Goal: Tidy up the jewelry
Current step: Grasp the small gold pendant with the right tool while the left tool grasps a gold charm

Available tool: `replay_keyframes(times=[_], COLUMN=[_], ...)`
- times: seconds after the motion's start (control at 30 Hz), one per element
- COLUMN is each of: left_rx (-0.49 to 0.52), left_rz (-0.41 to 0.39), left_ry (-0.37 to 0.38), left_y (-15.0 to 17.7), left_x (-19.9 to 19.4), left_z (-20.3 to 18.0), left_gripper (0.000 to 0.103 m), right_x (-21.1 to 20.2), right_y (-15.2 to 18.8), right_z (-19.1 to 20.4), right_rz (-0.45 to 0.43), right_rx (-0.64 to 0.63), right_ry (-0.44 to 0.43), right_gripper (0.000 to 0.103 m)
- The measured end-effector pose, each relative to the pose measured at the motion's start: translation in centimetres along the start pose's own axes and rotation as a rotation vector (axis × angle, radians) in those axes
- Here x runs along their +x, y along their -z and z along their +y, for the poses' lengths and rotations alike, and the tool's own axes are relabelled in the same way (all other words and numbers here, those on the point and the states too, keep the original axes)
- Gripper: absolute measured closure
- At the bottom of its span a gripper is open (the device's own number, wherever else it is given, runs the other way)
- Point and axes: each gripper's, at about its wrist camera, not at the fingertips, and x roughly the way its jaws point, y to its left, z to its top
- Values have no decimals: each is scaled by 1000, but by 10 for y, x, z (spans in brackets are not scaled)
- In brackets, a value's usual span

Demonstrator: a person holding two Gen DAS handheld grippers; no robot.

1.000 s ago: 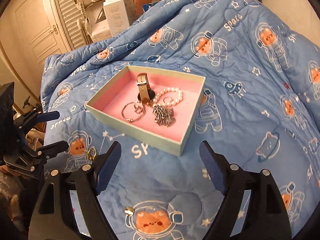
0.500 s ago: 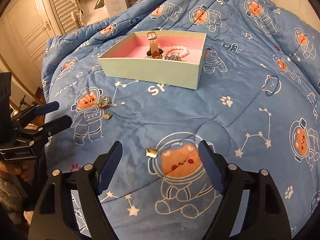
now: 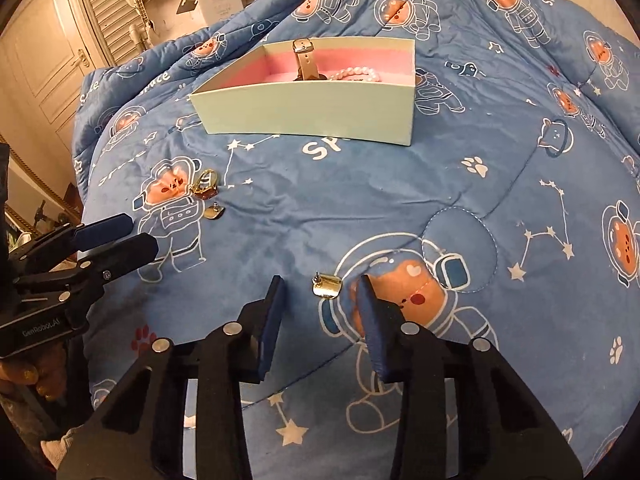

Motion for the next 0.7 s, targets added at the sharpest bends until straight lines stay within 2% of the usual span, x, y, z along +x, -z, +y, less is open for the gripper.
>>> replay_keyframes(times=[0.27,0.53,0.7], left_rx=[60,95,100], left_rz=[34,80,83], left_ry=[30,34,40], left_y=[-10,-26,-31], left_x=[19,45,51], left_z=[-20,-37,-42], left_gripper=[59,78,89], right_x=[1,-1,-1], right_y=[-1,4,5], right_z=[-2,-6,-5], right_rz=[-24,-36,-45], right_rx=[-7,-7,-9], right_ry=[16,12,13], right_gripper=[85,88,88])
